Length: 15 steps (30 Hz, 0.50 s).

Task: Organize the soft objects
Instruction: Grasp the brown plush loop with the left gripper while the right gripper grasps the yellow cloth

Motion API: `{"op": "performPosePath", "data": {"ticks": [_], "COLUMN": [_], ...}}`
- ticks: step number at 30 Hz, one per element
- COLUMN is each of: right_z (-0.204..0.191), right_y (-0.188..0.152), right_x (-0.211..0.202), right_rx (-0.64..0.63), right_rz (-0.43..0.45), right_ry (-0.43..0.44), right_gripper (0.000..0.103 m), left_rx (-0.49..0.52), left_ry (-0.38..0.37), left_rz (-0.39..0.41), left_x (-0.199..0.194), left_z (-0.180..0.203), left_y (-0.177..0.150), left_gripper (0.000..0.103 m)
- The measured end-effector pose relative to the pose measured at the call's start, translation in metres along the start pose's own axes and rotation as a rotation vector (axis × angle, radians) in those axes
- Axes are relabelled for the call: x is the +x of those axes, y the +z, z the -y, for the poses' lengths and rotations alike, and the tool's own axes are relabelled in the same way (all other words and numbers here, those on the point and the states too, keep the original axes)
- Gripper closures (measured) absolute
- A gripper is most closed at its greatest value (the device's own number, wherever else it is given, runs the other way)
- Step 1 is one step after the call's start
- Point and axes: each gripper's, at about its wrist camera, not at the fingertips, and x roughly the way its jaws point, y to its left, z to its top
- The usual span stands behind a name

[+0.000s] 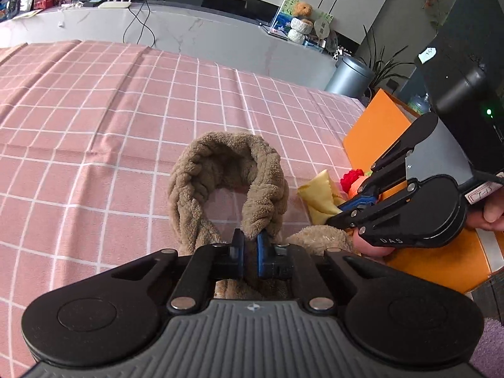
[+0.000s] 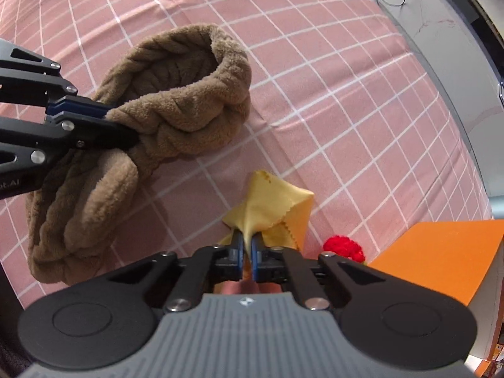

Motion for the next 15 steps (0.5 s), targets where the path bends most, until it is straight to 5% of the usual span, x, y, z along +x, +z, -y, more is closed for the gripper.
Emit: {"op": "performPosePath", "data": {"ticks": [12, 15], "right_z": [-0.021, -0.035], "right_y": [-0.006, -0.005], "right_x": [-0.051, -0.042], "right_rx": [0.237, 0.297], "right_rz": [0.238, 0.257], "right_ry": [0.149, 0.201], "right_gripper": [0.101, 0.101], "left_rx": [0.008, -0.030], "left_ry": [0.068, 0.094], "left_rz": [0.008, 0.017], "left_x": [-0.031, -0.033], "left_z": [-0.003, -0.010], "left_y": [0.000, -0.004], "left_gripper": [0.086, 0.060]}}
